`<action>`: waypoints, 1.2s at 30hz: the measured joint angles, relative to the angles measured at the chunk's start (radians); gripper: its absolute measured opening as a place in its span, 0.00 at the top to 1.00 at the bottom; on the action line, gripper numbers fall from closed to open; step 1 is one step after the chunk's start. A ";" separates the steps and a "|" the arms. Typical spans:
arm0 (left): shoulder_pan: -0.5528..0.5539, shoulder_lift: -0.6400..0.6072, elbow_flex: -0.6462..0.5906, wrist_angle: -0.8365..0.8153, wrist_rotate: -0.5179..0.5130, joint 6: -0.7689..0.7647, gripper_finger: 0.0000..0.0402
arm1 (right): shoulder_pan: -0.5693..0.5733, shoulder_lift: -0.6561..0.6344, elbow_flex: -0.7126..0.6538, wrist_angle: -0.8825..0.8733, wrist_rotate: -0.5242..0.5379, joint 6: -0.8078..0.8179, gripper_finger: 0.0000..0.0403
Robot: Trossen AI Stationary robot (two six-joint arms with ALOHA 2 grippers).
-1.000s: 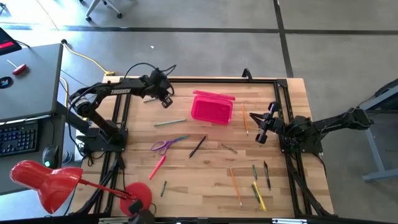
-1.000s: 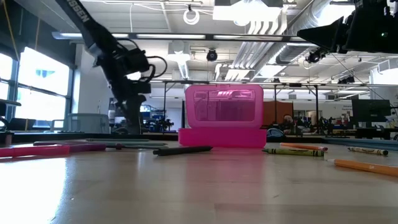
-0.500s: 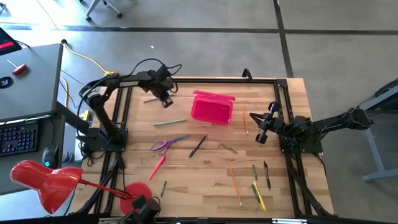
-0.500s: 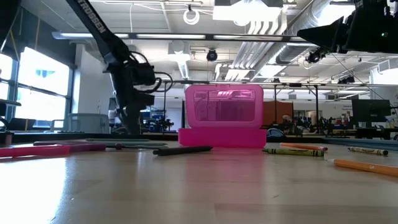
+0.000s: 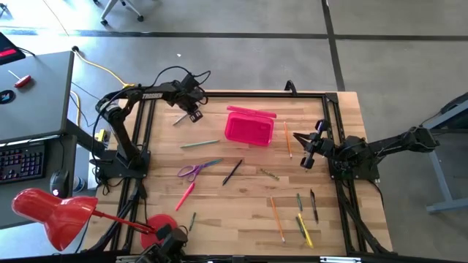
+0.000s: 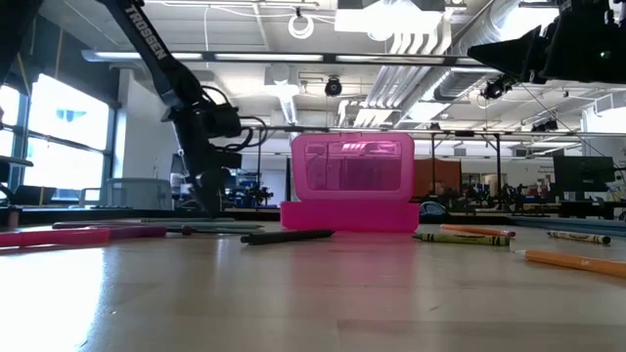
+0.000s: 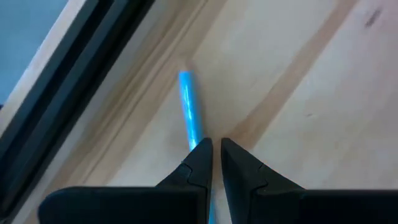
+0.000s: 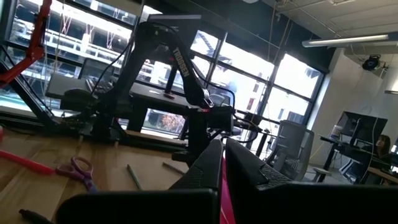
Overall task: Pick & place school supplies into a supply box
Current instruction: Put the blue pencil into the pink supply box
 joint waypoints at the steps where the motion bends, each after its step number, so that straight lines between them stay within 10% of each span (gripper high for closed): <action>1: 0.003 0.000 0.000 0.002 0.002 0.000 0.83 | 0.000 0.000 0.000 0.003 0.002 0.000 1.00; 12: -0.005 0.000 0.000 0.015 0.104 -0.033 0.83 | 0.000 0.000 0.000 0.031 0.007 0.000 1.00; 22: -0.046 -0.048 0.000 0.124 -0.065 0.019 0.83 | 0.000 0.000 0.000 0.030 0.007 0.000 1.00; 36: -0.062 -0.079 0.000 0.132 -0.029 -0.094 0.83 | 0.000 0.000 0.000 0.025 0.008 0.000 1.00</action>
